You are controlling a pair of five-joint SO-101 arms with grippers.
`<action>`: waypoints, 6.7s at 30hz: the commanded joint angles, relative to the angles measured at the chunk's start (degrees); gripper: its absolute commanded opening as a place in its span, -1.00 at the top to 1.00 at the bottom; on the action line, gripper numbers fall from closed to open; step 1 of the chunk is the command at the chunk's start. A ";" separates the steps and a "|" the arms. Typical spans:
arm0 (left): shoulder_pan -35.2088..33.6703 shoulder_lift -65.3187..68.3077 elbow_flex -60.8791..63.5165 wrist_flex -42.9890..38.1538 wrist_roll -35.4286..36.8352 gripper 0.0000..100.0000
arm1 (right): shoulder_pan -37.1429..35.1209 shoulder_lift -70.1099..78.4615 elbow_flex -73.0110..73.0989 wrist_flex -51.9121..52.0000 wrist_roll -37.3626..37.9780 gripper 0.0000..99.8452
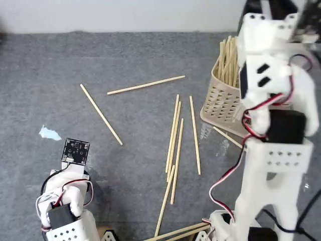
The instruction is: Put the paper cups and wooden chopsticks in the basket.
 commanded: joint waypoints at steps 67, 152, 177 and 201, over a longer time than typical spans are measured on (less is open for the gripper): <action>0.26 -0.44 -0.66 0.35 0.35 0.73 | -21.76 -20.79 58.81 19.65 -11.87 0.53; 0.44 -0.44 -0.66 0.35 0.35 0.73 | -26.86 -11.91 34.46 -11.47 1.32 0.98; 0.44 -0.44 -0.66 0.35 0.35 0.73 | -12.00 -29.76 56.00 -42.77 22.15 0.98; 0.44 -0.44 -0.66 0.35 0.35 0.73 | -6.90 -13.49 59.34 -70.73 22.42 0.98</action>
